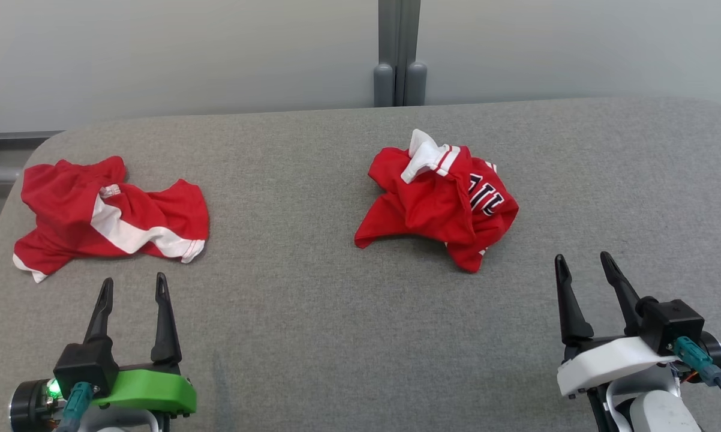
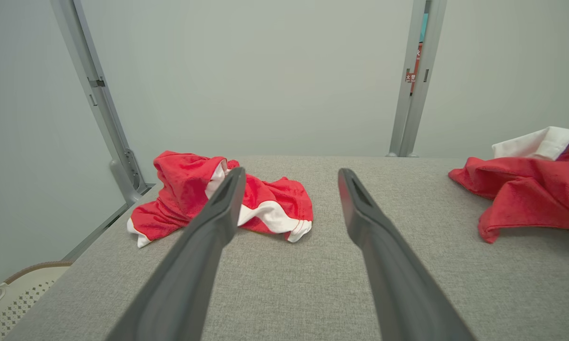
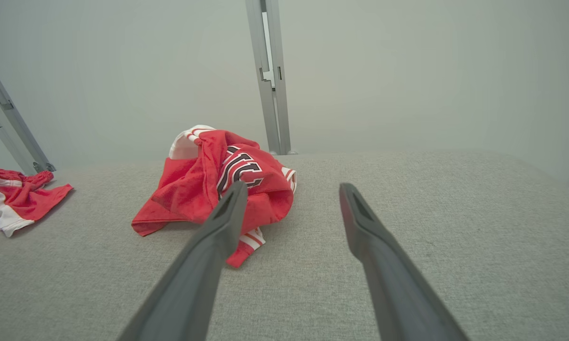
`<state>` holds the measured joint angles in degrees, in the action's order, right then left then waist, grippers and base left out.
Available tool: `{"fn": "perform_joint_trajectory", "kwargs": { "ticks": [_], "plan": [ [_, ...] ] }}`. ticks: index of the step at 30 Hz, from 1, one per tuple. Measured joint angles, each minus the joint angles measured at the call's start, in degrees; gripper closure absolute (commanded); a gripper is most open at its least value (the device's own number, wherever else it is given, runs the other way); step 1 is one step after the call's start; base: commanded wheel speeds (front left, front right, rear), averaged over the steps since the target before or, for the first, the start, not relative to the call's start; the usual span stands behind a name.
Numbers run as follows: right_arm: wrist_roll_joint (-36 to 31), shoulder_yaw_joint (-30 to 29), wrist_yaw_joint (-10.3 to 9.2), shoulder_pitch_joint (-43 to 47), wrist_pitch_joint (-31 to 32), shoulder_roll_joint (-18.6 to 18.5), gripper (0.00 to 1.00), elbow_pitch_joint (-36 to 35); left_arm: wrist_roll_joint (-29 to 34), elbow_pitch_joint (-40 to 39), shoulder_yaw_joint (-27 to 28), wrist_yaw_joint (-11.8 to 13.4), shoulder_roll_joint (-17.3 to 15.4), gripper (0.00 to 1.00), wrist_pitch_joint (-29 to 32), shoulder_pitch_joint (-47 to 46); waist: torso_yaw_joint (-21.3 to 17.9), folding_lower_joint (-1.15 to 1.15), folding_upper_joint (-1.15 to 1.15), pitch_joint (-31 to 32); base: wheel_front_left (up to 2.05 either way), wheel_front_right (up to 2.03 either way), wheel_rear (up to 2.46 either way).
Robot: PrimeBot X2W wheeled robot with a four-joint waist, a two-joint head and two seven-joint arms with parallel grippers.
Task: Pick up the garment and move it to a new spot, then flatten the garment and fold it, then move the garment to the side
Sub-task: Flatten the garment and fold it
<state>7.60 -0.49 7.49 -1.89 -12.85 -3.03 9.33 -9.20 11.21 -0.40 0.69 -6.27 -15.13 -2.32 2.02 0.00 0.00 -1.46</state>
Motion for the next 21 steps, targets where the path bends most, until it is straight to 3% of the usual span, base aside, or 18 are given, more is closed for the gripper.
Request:
{"fn": "perform_joint_trajectory", "kwargs": {
  "ticks": [9,17,21],
  "plan": [
    [-1.8,7.9,0.01,-9.4,3.1,-0.8,0.0,2.5,0.8,0.0,0.0,-0.5,0.7,0.0,0.0,-1.3,0.9,0.0,0.0,-1.5,0.0,0.0,0.0],
    [-5.2,15.6,0.01,-26.7,10.2,-4.6,0.0,13.1,1.4,-0.1,-1.6,-0.9,2.0,0.0,0.0,-4.8,2.9,0.0,0.0,-4.6,0.0,0.0,0.0],
    [-5.7,17.4,0.05,-32.9,10.5,-5.9,0.0,20.1,1.3,0.0,-3.0,-0.9,2.7,0.0,0.0,-6.7,4.6,0.0,0.0,-6.4,0.0,0.0,0.0]
  ]
}}
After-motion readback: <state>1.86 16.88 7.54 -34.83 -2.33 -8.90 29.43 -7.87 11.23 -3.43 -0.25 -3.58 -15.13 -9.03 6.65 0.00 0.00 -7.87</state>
